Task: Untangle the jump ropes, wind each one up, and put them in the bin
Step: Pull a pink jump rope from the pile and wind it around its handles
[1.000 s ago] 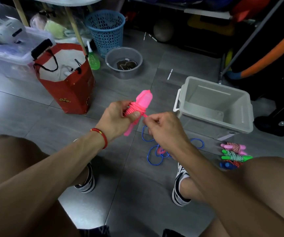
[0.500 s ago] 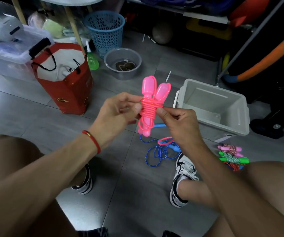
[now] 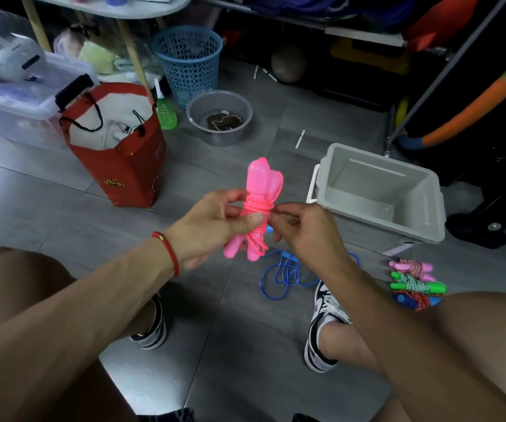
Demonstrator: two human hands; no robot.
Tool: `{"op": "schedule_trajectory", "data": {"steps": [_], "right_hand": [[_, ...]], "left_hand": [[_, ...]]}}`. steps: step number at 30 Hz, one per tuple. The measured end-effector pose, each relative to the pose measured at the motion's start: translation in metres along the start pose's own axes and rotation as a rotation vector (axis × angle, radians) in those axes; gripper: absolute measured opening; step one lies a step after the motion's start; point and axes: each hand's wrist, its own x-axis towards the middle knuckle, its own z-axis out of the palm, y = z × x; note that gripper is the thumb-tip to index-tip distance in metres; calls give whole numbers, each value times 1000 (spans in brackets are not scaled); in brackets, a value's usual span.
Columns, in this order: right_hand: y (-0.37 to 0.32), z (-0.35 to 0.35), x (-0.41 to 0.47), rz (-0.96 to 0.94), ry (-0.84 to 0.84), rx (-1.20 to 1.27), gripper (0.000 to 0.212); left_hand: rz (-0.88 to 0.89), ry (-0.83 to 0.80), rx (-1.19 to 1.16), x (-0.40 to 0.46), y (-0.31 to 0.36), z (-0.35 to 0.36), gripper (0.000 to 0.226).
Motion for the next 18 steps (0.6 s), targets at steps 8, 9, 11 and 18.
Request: {"op": "schedule_trajectory", "data": {"steps": [8, 9, 11, 18], "right_hand": [[-23, 8, -4, 2, 8, -182, 32], [-26, 8, -7, -9, 15, -161, 30], [-30, 8, -12, -40, 27, -157, 29], [-26, 2, -4, -79, 49, -24, 24]], "left_hand": [[-4, 232, 79, 10, -10, 1, 37], [-9, 242, 44, 10, -11, 2, 38], [-21, 256, -14, 10, -10, 3, 33], [-240, 108, -324, 6, -2, -3, 40]]}}
